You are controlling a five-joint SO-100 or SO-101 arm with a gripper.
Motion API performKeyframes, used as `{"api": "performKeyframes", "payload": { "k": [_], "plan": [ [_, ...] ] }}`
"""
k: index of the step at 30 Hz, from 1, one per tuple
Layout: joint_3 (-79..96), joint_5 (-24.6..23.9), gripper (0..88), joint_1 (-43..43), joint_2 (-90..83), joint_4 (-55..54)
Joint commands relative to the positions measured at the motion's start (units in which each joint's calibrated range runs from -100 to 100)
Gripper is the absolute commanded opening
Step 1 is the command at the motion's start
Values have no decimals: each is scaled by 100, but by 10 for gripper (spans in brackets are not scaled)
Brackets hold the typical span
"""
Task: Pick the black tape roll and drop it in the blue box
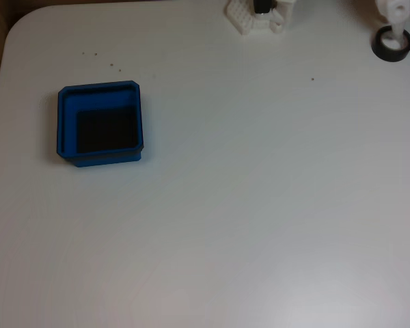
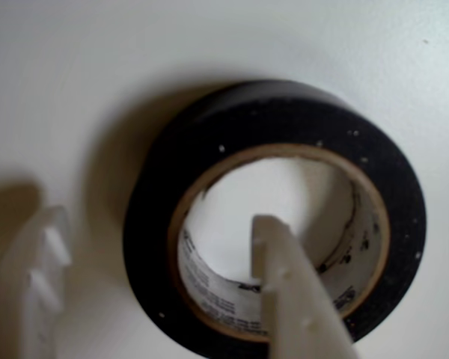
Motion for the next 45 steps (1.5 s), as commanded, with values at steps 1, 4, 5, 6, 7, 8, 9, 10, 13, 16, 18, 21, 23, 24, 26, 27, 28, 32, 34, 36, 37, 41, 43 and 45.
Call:
{"api": "performKeyframes", "payload": {
  "k": [1, 4, 5, 6, 7, 8, 9, 10, 13, 16, 18, 21, 23, 24, 26, 27, 28, 32, 34, 36, 37, 41, 43, 45],
  "plan": [
    [-26, -11, 223, 57, 33, -83],
    [-26, -11, 223, 57, 50, -83],
    [-26, -11, 223, 57, 50, -83],
    [-26, -11, 223, 57, 50, -83],
    [-26, -11, 223, 57, 50, -83],
    [-26, -11, 223, 57, 50, -83],
    [-26, -11, 223, 57, 50, -83],
    [-26, -11, 223, 57, 50, -83],
    [-26, -11, 222, 57, 117, -83],
    [-35, -11, 222, 66, 301, -92],
    [-35, -11, 222, 57, 318, -92],
    [-35, -11, 222, 47, 326, -92],
    [-35, -2, 222, 37, 326, -92],
    [-35, -2, 222, 37, 326, -92],
    [-35, -2, 222, 37, 318, -92],
    [-35, -2, 222, 37, 318, -92],
    [-35, -2, 222, 37, 309, -92],
    [-35, -2, 220, 27, 301, -92],
    [-35, 33, 213, 27, 301, -83],
    [-35, 16, 213, 27, 301, -75],
    [-35, 7, 213, 27, 301, -75],
    [-35, 7, 212, 37, 301, -59],
    [-35, 7, 211, 37, 301, -50],
    [-35, 7, 200, 37, 293, -42]
  ]
}}
